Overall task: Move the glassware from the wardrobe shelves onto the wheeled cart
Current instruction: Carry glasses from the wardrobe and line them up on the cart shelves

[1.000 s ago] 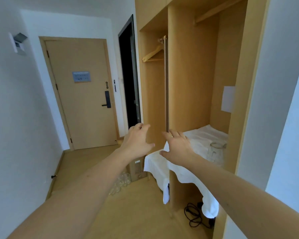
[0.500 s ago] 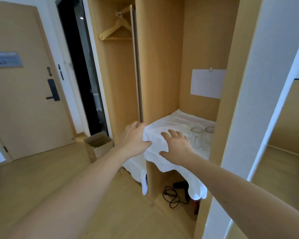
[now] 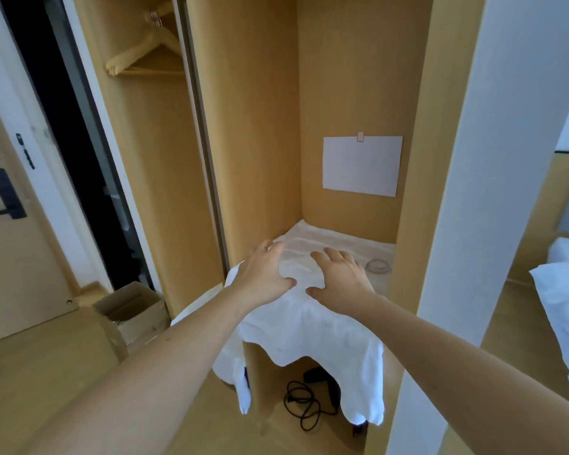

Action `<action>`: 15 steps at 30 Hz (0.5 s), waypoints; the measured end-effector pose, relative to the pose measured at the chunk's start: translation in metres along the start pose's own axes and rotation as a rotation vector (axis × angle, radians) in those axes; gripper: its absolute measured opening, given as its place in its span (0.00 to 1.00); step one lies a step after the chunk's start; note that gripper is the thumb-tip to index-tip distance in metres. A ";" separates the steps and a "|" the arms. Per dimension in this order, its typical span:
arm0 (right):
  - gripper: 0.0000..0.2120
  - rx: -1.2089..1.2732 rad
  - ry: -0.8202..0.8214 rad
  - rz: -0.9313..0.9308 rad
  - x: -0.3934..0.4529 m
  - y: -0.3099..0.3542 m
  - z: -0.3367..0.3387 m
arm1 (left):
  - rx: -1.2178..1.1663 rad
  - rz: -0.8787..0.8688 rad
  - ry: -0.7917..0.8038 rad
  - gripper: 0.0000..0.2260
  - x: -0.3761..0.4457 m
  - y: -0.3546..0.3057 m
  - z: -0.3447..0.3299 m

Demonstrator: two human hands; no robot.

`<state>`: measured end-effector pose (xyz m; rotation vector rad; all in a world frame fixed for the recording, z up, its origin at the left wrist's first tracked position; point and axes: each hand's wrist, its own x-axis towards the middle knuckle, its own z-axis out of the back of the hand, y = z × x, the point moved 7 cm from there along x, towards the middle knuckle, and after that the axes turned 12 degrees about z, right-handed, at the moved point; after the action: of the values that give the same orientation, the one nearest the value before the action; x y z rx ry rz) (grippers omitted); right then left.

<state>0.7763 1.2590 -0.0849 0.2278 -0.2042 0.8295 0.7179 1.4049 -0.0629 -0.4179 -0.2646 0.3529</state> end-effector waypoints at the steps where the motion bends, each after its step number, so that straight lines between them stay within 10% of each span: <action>1: 0.35 0.001 0.002 -0.014 0.005 -0.008 -0.002 | -0.025 -0.005 0.018 0.35 0.010 -0.004 -0.005; 15: 0.33 -0.003 0.038 -0.239 0.049 -0.105 -0.020 | -0.031 -0.125 0.131 0.37 0.109 -0.052 -0.087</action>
<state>0.8894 1.2305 -0.1034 0.2282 -0.1397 0.5958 0.8587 1.3719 -0.0977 -0.4504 -0.1671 0.1980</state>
